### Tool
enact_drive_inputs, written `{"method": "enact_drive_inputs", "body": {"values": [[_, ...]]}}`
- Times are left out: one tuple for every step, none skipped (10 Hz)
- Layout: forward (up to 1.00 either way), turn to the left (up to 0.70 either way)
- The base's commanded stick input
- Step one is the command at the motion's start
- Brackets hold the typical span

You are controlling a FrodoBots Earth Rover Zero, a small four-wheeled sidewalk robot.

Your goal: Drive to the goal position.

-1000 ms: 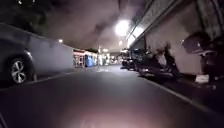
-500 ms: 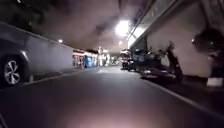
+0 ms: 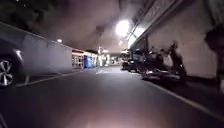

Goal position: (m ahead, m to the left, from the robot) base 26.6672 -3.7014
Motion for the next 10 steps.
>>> {"method": "enact_drive_inputs", "body": {"values": [[0.45, 0.0], [0.45, 0.0], [0.45, 0.0], [0.45, 0.0], [0.45, 0.0], [0.45, 0.0], [0.45, 0.0], [0.45, 0.0], [0.45, 0.0], [0.45, 0.0]]}}
